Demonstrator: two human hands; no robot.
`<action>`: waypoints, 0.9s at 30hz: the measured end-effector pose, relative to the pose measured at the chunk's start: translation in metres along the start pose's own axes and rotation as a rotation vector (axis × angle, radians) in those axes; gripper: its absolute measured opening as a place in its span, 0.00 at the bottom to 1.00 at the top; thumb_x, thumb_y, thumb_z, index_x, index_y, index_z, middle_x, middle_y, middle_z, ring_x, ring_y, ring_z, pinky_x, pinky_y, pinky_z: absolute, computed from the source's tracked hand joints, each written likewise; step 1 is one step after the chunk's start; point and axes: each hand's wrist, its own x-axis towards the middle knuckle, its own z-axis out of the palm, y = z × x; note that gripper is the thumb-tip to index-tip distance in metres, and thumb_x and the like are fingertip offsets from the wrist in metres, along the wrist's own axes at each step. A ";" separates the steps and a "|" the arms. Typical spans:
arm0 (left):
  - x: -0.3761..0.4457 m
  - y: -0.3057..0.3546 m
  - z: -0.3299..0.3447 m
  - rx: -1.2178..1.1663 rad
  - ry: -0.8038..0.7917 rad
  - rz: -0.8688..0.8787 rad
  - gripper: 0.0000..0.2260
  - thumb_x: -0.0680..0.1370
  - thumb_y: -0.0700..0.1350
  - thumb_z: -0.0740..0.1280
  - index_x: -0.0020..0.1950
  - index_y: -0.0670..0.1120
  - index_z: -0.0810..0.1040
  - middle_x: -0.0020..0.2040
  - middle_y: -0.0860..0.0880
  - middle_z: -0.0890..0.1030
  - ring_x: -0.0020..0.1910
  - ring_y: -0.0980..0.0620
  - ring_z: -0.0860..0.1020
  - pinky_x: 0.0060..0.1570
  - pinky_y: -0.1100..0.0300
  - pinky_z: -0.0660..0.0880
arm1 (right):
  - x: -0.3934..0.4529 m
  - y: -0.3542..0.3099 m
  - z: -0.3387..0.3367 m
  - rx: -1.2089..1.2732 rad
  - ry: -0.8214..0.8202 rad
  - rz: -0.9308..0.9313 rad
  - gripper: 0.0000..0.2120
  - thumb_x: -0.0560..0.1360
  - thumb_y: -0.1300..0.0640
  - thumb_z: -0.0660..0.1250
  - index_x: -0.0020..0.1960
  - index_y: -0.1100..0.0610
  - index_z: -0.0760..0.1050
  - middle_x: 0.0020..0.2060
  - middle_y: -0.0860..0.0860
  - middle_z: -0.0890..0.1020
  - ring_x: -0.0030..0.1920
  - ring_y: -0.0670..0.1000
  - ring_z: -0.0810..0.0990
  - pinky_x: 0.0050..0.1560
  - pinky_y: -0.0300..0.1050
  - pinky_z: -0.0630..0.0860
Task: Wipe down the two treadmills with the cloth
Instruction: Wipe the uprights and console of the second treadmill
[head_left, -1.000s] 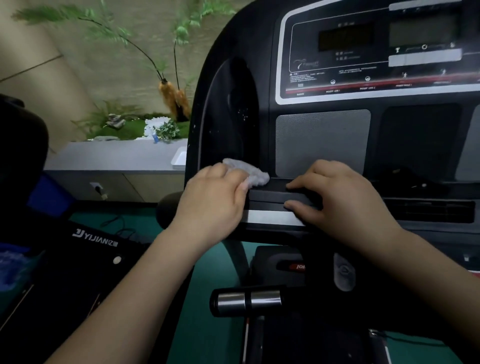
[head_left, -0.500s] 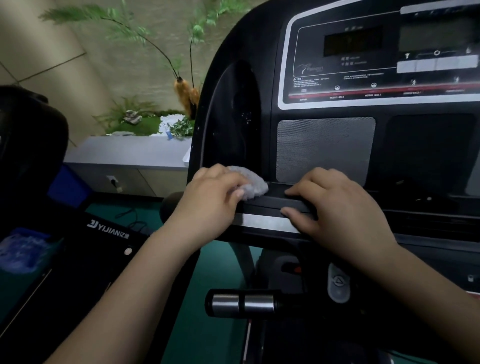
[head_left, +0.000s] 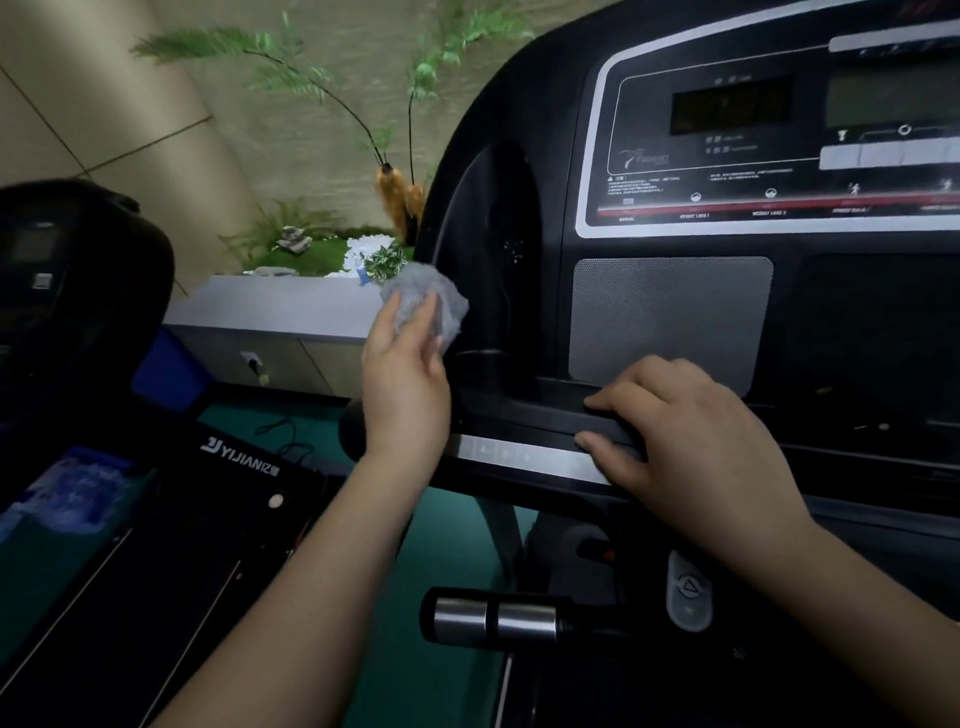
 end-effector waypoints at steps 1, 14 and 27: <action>0.014 0.002 0.000 -0.008 0.001 0.019 0.21 0.79 0.33 0.62 0.70 0.47 0.73 0.74 0.43 0.66 0.73 0.49 0.65 0.63 0.82 0.53 | 0.000 0.000 0.000 0.000 -0.006 0.000 0.13 0.72 0.44 0.67 0.49 0.51 0.79 0.42 0.47 0.76 0.43 0.52 0.74 0.40 0.46 0.73; 0.046 0.001 0.001 0.015 -0.001 0.069 0.22 0.80 0.39 0.63 0.74 0.50 0.68 0.71 0.45 0.70 0.67 0.52 0.69 0.59 0.82 0.54 | 0.000 -0.002 -0.003 -0.011 -0.019 0.013 0.13 0.71 0.42 0.67 0.49 0.50 0.79 0.41 0.45 0.75 0.42 0.50 0.75 0.39 0.43 0.70; 0.151 0.054 0.031 0.088 -0.001 0.412 0.20 0.80 0.44 0.58 0.72 0.47 0.71 0.66 0.40 0.73 0.63 0.43 0.73 0.60 0.63 0.65 | 0.002 -0.001 0.000 -0.006 -0.002 -0.004 0.14 0.71 0.42 0.65 0.48 0.51 0.79 0.41 0.46 0.76 0.42 0.51 0.75 0.39 0.46 0.74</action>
